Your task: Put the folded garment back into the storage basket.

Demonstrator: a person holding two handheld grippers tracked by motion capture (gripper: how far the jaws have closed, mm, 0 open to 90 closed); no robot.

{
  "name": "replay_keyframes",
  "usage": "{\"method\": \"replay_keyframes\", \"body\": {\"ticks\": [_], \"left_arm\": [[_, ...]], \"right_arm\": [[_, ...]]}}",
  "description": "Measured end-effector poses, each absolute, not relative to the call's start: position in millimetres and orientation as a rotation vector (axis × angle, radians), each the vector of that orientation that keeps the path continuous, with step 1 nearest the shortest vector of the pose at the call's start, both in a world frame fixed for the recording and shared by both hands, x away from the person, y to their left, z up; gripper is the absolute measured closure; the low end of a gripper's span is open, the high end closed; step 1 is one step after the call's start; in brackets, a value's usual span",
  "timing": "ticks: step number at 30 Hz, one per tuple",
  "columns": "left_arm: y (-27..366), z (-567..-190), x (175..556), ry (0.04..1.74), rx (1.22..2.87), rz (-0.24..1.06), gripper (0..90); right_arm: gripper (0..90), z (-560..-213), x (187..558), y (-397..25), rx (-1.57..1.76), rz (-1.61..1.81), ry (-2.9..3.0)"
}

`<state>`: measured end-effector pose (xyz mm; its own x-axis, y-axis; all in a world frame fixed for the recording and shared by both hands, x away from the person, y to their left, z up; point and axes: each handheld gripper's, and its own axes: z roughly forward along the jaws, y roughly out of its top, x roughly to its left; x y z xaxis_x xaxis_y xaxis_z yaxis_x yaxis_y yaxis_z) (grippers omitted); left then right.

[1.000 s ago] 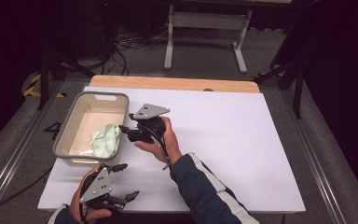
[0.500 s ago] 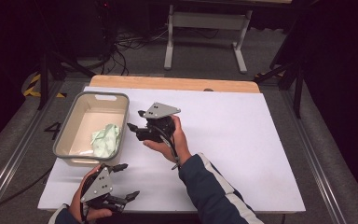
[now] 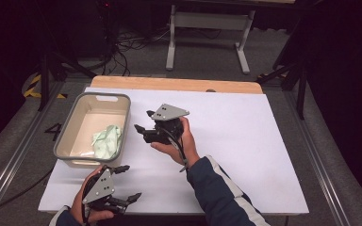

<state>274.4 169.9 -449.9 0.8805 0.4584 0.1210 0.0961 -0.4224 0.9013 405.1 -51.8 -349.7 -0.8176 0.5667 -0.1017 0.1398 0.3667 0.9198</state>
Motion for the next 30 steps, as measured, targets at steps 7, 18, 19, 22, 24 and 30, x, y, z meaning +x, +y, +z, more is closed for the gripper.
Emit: {"method": "replay_keyframes", "body": {"ticks": [7,18,19,22,24,30], "left_arm": [[169.6,-450.2,274.2,0.406,1.982,0.430,10.8],[169.3,-450.3,274.2,0.404,1.987,0.435,10.7],[169.4,-450.2,274.3,0.403,1.987,0.436,10.7],[169.4,-450.5,274.4,0.407,1.986,0.435,10.7],[169.2,-450.4,274.3,0.406,1.987,0.436,10.7],[169.3,-450.5,274.3,0.406,1.987,0.436,10.6]], "right_arm": [[34.1,-347.4,403.9,-59.9,0.608,1.446,2.204],[23.1,-345.4,400.3,-73.4,0.636,1.448,2.142],[22.7,-345.6,400.2,-74.5,0.639,1.446,2.141],[18.3,-345.5,399.4,-77.5,0.646,1.440,2.125],[16.2,-345.6,398.9,-80.1,0.653,1.449,2.117],[9.5,-347.3,396.6,-85.5,0.659,1.466,2.098]]}}
